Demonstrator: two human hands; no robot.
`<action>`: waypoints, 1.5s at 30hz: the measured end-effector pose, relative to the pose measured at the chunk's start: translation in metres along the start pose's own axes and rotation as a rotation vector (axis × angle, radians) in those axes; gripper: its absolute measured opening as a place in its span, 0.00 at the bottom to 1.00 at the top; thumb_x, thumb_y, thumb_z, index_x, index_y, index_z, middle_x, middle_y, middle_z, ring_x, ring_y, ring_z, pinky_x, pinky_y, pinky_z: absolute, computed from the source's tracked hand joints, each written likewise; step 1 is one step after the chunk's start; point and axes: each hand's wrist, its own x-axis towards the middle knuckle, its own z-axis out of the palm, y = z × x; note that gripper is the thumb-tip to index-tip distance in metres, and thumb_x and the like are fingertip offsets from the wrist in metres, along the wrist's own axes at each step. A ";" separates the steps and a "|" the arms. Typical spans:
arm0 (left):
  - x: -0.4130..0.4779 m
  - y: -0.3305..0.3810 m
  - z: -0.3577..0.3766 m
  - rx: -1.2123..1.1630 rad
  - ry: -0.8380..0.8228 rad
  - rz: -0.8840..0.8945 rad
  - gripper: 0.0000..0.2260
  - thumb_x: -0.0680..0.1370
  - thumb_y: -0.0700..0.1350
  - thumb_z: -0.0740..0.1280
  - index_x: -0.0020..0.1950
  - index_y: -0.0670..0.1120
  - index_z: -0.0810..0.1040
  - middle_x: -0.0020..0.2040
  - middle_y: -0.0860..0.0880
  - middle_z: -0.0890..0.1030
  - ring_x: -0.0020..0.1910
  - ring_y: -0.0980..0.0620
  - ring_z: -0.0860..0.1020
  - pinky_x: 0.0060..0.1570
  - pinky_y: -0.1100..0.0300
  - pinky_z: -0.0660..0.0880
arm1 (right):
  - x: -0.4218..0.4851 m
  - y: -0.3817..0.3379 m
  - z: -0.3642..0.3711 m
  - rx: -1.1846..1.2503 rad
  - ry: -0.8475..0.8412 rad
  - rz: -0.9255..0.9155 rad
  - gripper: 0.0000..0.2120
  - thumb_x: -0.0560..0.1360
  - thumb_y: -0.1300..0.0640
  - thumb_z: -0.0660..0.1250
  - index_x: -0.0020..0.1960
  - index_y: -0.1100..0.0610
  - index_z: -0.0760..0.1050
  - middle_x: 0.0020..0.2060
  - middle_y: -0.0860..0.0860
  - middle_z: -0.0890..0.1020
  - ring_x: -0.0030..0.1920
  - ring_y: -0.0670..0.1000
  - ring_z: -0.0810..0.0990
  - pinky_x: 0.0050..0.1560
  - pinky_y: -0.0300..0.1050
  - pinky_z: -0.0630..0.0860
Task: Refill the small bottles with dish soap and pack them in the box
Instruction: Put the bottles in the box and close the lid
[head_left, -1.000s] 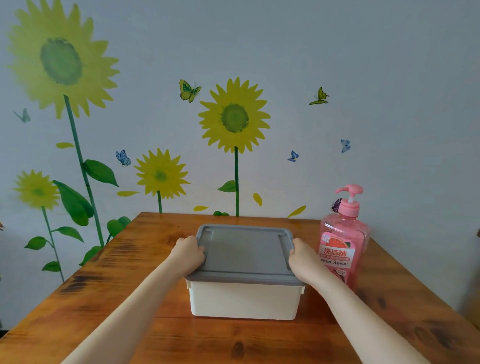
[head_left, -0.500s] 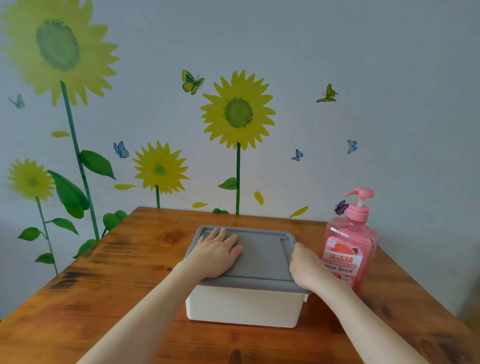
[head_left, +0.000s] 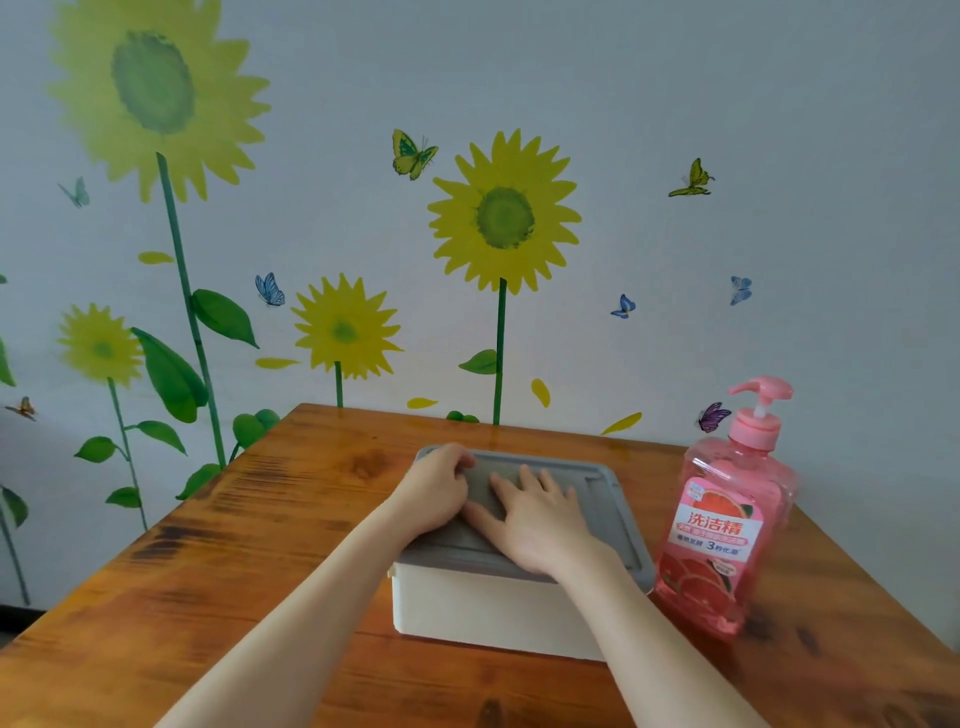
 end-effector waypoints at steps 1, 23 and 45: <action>-0.001 -0.002 -0.003 -0.064 0.065 0.005 0.16 0.74 0.34 0.58 0.58 0.46 0.75 0.58 0.47 0.77 0.58 0.50 0.74 0.52 0.63 0.67 | 0.000 0.001 0.000 0.005 -0.004 -0.002 0.37 0.73 0.30 0.43 0.75 0.49 0.53 0.76 0.58 0.52 0.75 0.60 0.48 0.71 0.62 0.45; -0.014 -0.004 -0.015 0.115 -0.008 -0.292 0.24 0.73 0.54 0.67 0.59 0.38 0.69 0.40 0.48 0.75 0.36 0.54 0.74 0.26 0.66 0.66 | 0.002 0.001 0.001 0.071 0.004 -0.024 0.33 0.76 0.35 0.46 0.75 0.52 0.53 0.76 0.58 0.50 0.75 0.60 0.45 0.71 0.62 0.43; -0.025 0.076 0.054 0.621 -0.206 -0.001 0.24 0.75 0.66 0.50 0.64 0.56 0.68 0.68 0.41 0.64 0.65 0.36 0.63 0.61 0.32 0.56 | -0.053 0.091 0.005 0.998 0.628 0.324 0.16 0.76 0.58 0.63 0.62 0.62 0.72 0.59 0.56 0.77 0.60 0.54 0.75 0.57 0.40 0.68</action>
